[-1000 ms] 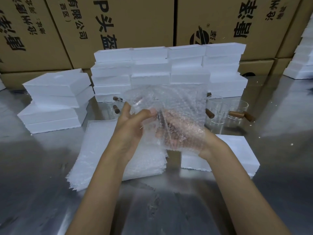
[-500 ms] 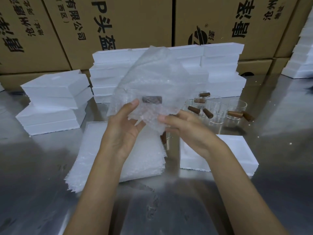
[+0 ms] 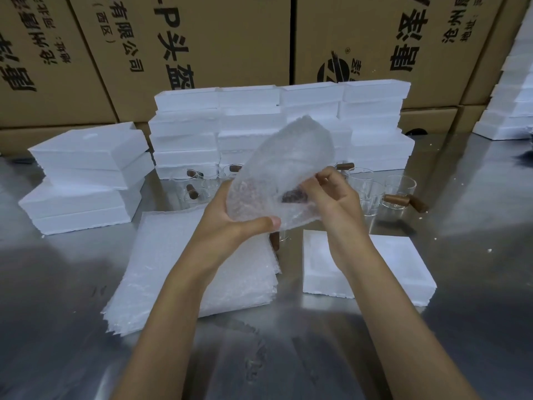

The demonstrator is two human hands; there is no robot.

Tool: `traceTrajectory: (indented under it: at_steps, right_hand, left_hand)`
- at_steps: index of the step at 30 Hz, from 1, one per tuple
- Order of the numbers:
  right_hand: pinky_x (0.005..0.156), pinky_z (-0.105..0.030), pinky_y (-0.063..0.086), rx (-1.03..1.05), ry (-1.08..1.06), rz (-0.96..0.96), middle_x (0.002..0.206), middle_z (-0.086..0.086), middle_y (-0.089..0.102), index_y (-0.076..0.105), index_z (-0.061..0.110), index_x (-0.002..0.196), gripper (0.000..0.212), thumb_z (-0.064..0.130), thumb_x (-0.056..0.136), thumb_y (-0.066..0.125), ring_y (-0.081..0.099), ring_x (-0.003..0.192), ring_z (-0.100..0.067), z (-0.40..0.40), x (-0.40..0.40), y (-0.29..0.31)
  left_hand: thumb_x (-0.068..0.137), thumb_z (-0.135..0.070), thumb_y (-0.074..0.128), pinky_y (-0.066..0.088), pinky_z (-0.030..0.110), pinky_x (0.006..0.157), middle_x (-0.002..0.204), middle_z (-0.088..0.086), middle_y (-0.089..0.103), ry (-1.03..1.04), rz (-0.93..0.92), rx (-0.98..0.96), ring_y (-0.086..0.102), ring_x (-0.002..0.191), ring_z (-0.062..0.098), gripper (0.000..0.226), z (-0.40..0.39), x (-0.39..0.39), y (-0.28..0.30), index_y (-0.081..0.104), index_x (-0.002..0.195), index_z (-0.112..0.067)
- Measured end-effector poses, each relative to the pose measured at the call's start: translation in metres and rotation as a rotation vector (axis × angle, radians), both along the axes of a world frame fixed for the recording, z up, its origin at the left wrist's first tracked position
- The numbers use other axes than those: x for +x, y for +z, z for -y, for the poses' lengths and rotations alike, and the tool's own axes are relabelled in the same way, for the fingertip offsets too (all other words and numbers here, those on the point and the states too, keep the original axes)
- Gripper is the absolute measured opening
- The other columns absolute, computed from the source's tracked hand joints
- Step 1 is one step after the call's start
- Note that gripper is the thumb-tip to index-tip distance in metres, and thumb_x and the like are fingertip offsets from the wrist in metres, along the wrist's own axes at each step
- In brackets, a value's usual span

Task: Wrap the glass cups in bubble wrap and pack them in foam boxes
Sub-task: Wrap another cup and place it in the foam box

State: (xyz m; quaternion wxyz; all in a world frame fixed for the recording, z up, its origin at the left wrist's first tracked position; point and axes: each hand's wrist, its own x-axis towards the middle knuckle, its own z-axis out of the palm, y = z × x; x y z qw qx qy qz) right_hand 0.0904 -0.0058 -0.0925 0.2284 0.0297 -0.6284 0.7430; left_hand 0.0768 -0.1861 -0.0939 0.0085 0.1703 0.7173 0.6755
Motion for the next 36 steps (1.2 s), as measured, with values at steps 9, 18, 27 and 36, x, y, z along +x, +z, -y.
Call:
traceTrajectory:
  at_steps: [9, 18, 27, 36]
  right_hand:
    - [0.070, -0.012, 0.043, 0.339, 0.082, -0.051, 0.069, 0.025, 0.065, 0.069, 0.043, 0.062, 0.049, 0.006, 0.093, 0.059, 0.058, 0.077, 0.003, 0.013, 0.008, 0.002]
    - [0.090, -0.021, 0.037, 0.374, 0.223, -0.010, 0.089, 0.031, 0.057, 0.069, 0.044, 0.076, 0.024, 0.025, 0.078, 0.054, 0.048, 0.114, -0.011, 0.021, 0.019, 0.010]
    - [0.083, -0.023, 0.043, 0.558, -0.113, -0.024, 0.092, 0.006, 0.062, 0.073, 0.007, 0.092, 0.015, 0.006, 0.079, 0.079, 0.056, 0.096, -0.014, -0.025, 0.023, 0.000]
    - [0.084, -0.036, 0.053, 0.387, -0.044, -0.034, 0.098, -0.002, 0.072, 0.069, 0.018, 0.099, 0.022, 0.008, 0.082, 0.079, 0.066, 0.095, -0.023, -0.037, 0.048, -0.021]
  left_hand:
    - [0.053, -0.030, 0.091, 0.055, 0.019, 0.070, 0.102, -0.012, 0.070, 0.124, -0.140, -0.212, 0.066, 0.090, -0.002, 0.051, -0.013, 0.004, -0.002, 0.066, 0.097, -0.039]
    - [0.063, -0.023, 0.093, 0.046, 0.004, 0.068, 0.101, -0.028, 0.067, 0.217, -0.176, -0.018, 0.063, 0.093, -0.013, 0.059, -0.017, 0.004, -0.001, 0.059, 0.107, -0.041]
    - [0.068, -0.048, 0.081, 0.054, 0.015, 0.078, 0.108, -0.036, 0.062, 0.089, -0.288, -0.275, 0.060, 0.099, -0.014, 0.054, -0.055, 0.036, -0.011, 0.048, 0.109, -0.062]
    - [0.100, -0.036, 0.051, 0.055, 0.034, 0.076, 0.095, -0.014, 0.069, 0.073, -0.326, -0.294, 0.066, 0.088, 0.005, 0.014, -0.063, 0.039, -0.019, 0.061, 0.107, -0.029]
